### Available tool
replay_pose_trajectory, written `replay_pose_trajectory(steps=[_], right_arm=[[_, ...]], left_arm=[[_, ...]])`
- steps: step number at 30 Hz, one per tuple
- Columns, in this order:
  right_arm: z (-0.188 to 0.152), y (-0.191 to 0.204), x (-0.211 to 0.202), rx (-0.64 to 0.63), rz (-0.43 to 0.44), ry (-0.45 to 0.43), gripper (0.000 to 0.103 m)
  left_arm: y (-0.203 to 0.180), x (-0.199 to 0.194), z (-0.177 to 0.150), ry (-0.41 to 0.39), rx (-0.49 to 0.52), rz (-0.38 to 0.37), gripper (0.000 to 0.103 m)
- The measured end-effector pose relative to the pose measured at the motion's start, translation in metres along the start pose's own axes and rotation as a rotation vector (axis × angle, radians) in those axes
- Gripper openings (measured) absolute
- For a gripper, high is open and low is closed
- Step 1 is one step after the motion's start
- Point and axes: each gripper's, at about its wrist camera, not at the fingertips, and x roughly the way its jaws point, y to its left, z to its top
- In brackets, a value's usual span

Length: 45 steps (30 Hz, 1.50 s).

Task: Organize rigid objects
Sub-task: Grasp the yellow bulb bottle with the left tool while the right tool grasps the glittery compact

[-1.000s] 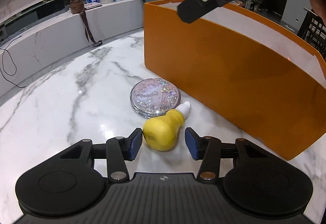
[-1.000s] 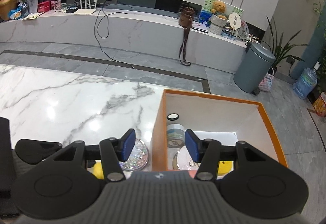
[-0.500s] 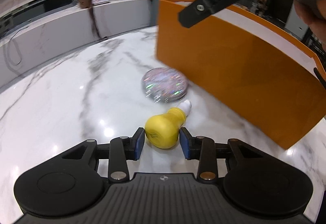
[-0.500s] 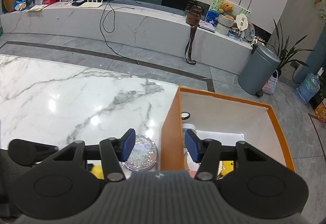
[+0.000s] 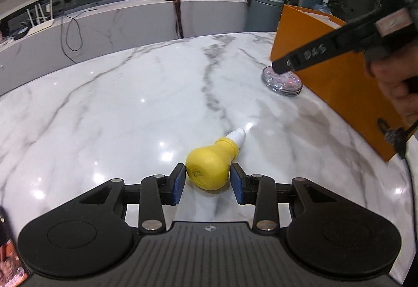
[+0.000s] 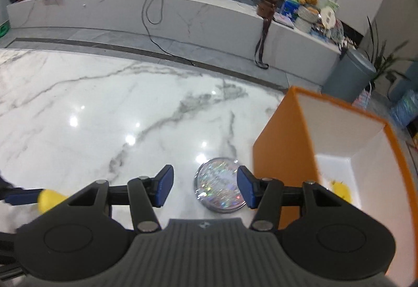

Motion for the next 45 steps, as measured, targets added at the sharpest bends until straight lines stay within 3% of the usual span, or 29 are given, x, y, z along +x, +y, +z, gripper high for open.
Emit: replay_pose_trajectory(steps=[7, 10, 15, 19, 21, 32, 38, 45], right_arm=[[-0.031, 0.016, 0.015, 0.213, -0.082, -0.085, 0.054], [-0.042, 0.023, 0.02, 0.241, -0.138, -0.118, 0.054], [-0.047, 0.016, 0.03, 0.334, -0.178, -0.131, 0.057], [-0.047, 0.006, 0.041, 0.406, -0.195, -0.127, 0.07], [-0.047, 0.002, 0.047, 0.435, -0.206, -0.125, 0.07], [-0.039, 0.0, 0.065, 0.425, -0.18, -0.128, 0.069], [-0.041, 0.003, 0.061, 0.38, -0.116, -0.128, 0.069], [-0.052, 0.02, 0.046, 0.264, -0.019, -0.127, 0.069]], left_arm=[[0.001, -0.01, -0.013, -0.038, 0.016, 0.007, 0.042], [0.002, -0.008, -0.012, -0.035, 0.02, 0.001, 0.043], [0.006, -0.005, -0.013, -0.052, 0.019, -0.013, 0.067], [0.004, -0.002, -0.012, -0.069, 0.036, -0.031, 0.069], [0.002, 0.001, -0.01, -0.076, 0.046, -0.026, 0.071], [0.004, 0.013, -0.007, -0.072, 0.033, -0.059, 0.071], [0.005, 0.011, -0.008, -0.07, 0.026, -0.081, 0.053], [0.001, 0.009, -0.009, -0.058, 0.025, -0.078, 0.049]])
